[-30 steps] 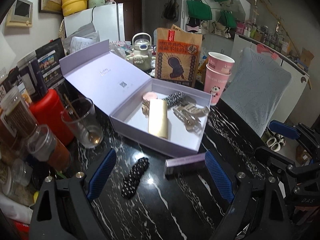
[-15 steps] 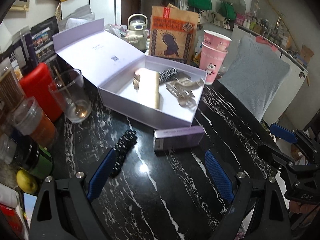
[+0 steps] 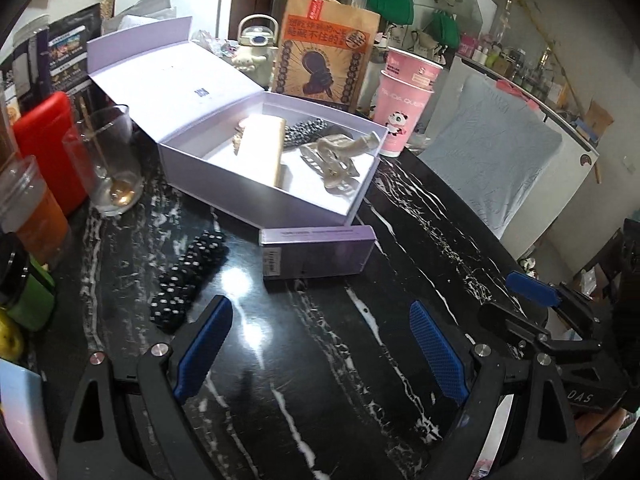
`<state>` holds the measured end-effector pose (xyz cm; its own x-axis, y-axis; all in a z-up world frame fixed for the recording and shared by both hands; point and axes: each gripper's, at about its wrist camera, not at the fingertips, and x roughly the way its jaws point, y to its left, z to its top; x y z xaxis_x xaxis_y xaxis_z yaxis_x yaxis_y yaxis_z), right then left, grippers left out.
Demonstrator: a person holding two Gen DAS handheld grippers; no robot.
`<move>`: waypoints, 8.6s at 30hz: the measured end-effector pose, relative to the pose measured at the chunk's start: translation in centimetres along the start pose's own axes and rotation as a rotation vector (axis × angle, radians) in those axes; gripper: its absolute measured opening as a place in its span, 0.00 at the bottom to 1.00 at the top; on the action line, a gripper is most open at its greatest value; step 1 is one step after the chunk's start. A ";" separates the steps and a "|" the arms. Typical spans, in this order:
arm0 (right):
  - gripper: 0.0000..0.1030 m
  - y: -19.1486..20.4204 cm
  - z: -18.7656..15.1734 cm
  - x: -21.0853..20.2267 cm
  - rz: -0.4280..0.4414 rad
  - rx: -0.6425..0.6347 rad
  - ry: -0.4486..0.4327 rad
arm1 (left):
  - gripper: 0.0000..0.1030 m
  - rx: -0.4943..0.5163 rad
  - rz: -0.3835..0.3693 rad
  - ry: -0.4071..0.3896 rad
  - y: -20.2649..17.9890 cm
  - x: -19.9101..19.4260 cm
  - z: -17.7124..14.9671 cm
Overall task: Organize rigid objects
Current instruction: 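Withdraw both grippers and reach the left gripper to the purple box, then grasp the purple boxed item with the left gripper and lift it, then grasp the black polka-dot scrunchie with the right gripper while the left holds the purple box, then carry the scrunchie and purple box over the lavender box with both grippers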
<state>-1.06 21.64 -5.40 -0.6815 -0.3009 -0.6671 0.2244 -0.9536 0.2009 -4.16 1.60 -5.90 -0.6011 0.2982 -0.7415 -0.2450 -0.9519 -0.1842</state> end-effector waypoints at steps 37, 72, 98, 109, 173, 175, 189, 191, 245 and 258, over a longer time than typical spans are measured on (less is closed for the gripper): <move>0.75 -4.3 1.7 4.5 -0.010 0.111 0.074 | 0.89 0.029 -0.022 0.082 0.8 10.1 3.4; 0.75 -0.4 1.6 4.6 0.085 0.071 0.088 | 0.16 0.003 -0.015 0.065 4.1 3.7 0.2; 0.73 5.6 2.4 7.2 0.201 -0.059 0.140 | 0.15 -0.064 0.032 0.011 7.7 0.1 -2.3; 0.73 11.7 3.5 10.9 0.311 -0.205 0.183 | 0.15 -0.212 0.171 0.004 12.0 -4.0 -6.2; 0.17 20.1 4.6 18.7 0.242 -0.552 0.235 | 0.15 -0.243 0.319 0.004 13.4 -2.4 -6.0; 0.17 19.8 4.5 18.4 0.241 -0.554 0.234 | 0.15 -0.234 0.323 0.008 13.3 -2.3 -5.9; 0.16 14.2 3.7 14.7 0.201 -0.429 0.211 | 0.15 -0.141 0.280 -0.003 10.1 -1.5 -4.7; 0.16 13.1 3.2 14.0 0.192 -0.400 0.216 | 0.15 -0.121 0.268 0.001 9.3 -1.1 -4.4; 0.15 5.7 1.4 5.9 0.052 -0.234 0.132 | 0.15 0.068 0.079 0.004 2.2 1.3 0.3; 0.15 5.9 3.9 1.5 0.041 -0.236 0.039 | 0.15 0.115 0.054 -0.042 -0.1 -0.8 3.1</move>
<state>-3.51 15.54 -2.45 -0.6423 -0.3339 -0.6899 0.4106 -0.9099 0.0581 -6.00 1.63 -3.30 -0.6467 0.2520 -0.7199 -0.2957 -0.9529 -0.0679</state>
